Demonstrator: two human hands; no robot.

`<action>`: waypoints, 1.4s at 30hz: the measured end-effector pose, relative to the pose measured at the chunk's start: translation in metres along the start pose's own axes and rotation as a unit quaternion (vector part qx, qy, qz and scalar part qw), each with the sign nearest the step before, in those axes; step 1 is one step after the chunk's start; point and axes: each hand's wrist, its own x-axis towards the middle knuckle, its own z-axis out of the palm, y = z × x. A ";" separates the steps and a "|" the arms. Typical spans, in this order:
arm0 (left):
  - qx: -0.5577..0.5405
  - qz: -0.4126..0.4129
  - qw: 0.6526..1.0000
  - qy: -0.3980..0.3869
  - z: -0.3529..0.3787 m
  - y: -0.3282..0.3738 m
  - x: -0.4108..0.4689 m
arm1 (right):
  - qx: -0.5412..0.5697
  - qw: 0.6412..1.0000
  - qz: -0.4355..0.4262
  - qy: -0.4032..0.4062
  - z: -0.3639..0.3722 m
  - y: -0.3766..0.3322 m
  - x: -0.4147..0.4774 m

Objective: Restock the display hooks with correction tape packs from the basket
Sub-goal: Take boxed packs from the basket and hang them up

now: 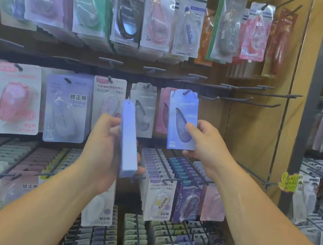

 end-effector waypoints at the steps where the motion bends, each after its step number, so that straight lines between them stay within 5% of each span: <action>1: 0.022 0.003 1.000 0.011 0.001 0.001 0.002 | -0.007 1.000 -0.002 0.006 0.001 -0.001 0.003; 4: 0.090 0.039 0.994 0.038 0.008 0.004 0.012 | -0.028 0.999 -0.007 0.015 0.003 -0.001 0.011; 9: 0.184 0.145 0.971 -0.048 0.018 0.012 0.029 | 0.024 1.000 0.003 0.005 -0.004 0.013 0.014; 15: 0.260 0.140 0.950 -0.102 0.036 0.017 0.035 | 0.100 0.995 -0.006 -0.016 -0.009 0.026 0.012; 38: 0.232 0.085 0.969 -0.015 0.073 -0.008 0.056 | 0.086 0.996 0.014 -0.026 -0.020 0.022 -0.003; 42: 0.326 0.115 0.938 0.022 0.063 -0.018 0.060 | 0.067 0.997 0.010 -0.047 -0.014 0.020 -0.006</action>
